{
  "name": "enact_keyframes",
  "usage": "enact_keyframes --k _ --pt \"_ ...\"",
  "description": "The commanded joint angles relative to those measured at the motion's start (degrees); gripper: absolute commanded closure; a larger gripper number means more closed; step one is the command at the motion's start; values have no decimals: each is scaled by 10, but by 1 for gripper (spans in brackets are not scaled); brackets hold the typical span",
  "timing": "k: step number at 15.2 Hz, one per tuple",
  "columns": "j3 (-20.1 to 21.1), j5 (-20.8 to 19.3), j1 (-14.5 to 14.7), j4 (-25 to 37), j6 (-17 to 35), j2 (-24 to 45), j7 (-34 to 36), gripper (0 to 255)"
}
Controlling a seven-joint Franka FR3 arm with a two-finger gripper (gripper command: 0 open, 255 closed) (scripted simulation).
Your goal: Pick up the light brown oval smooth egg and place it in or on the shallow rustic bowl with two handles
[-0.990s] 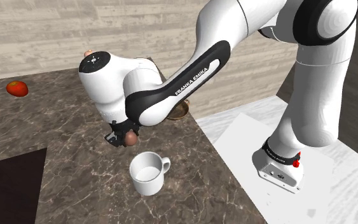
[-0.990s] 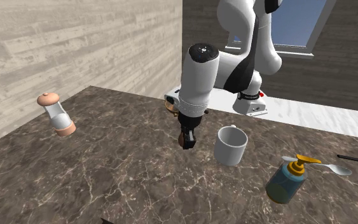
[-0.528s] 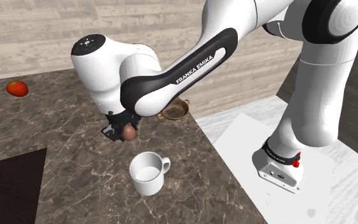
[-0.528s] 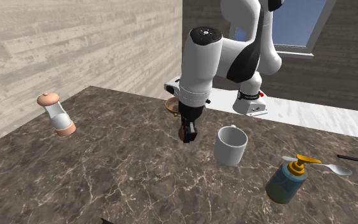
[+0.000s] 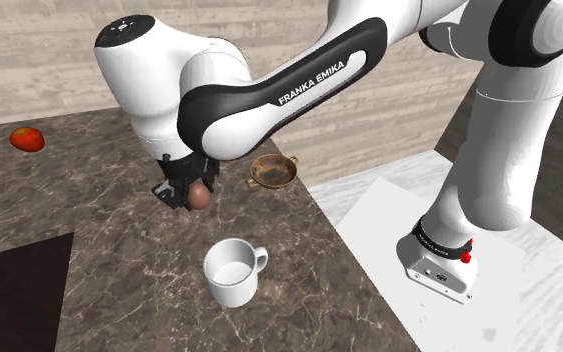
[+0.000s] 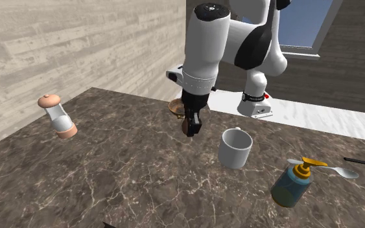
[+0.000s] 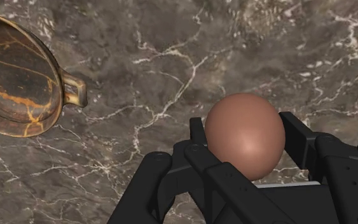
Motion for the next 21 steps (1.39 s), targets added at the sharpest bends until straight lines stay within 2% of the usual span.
enact_keyframes --k 1,14,21 --pt "2 5 -1 7 -13 -7 -5 255" --pt "8 22 1 82 -99 -24 -26 255" --pt "-20 87 -81 -53 -44 -145 -135 255"
